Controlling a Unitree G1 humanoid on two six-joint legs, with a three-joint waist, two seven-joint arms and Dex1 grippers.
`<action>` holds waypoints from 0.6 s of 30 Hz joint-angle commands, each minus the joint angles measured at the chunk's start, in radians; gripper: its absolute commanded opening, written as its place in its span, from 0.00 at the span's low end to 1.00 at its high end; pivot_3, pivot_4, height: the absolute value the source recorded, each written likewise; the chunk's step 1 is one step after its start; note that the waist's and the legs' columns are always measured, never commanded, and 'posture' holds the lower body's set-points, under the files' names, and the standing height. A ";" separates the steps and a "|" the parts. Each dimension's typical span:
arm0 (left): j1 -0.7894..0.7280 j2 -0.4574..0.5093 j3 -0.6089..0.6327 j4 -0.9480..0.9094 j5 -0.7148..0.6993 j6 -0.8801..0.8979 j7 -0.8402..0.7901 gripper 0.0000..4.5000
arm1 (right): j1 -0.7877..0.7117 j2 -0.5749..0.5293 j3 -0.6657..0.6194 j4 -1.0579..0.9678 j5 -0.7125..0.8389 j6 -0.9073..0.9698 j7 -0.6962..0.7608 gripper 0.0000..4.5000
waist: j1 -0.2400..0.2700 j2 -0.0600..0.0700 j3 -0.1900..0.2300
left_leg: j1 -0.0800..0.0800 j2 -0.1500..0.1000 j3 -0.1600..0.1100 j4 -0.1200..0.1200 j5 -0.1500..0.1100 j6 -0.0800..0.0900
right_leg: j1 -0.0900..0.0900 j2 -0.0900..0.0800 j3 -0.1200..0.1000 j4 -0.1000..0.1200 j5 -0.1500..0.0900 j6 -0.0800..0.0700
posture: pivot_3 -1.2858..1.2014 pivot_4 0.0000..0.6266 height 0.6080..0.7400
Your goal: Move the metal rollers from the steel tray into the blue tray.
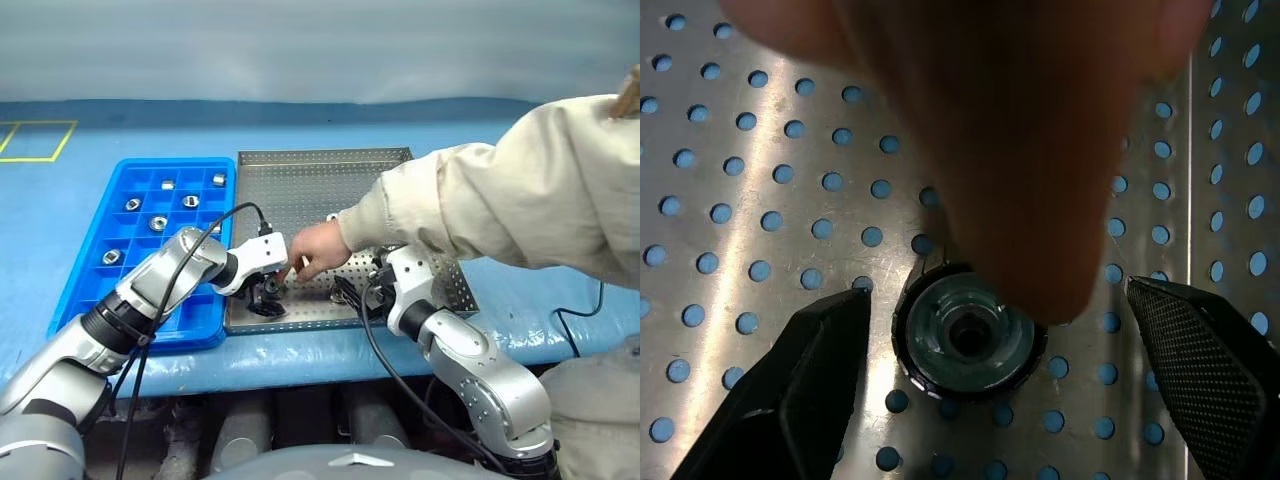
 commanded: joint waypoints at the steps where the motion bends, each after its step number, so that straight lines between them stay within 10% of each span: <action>1: 0.000 -0.004 0.004 0.003 0.022 -0.015 -0.013 0.99 | -0.010 0.003 -0.015 -0.047 -0.001 -0.030 -0.004 1.00 | -0.001 0.000 0.000 | 0.000 0.000 0.000 0.000 0.000 0.000 | 0.000 0.000 0.000 0.000 0.000 0.000 | 0.49 0.24 1.00; 18: 0.030 -0.016 0.025 -0.006 0.041 -0.016 -0.016 0.99 | -0.034 -0.006 -0.006 -0.031 -0.005 -0.029 0.008 1.00 | 0.000 0.000 0.000 | 0.001 0.000 0.000 0.002 0.000 0.000 | 0.001 0.000 0.001 0.001 0.000 0.001 | 0.50 0.24 1.00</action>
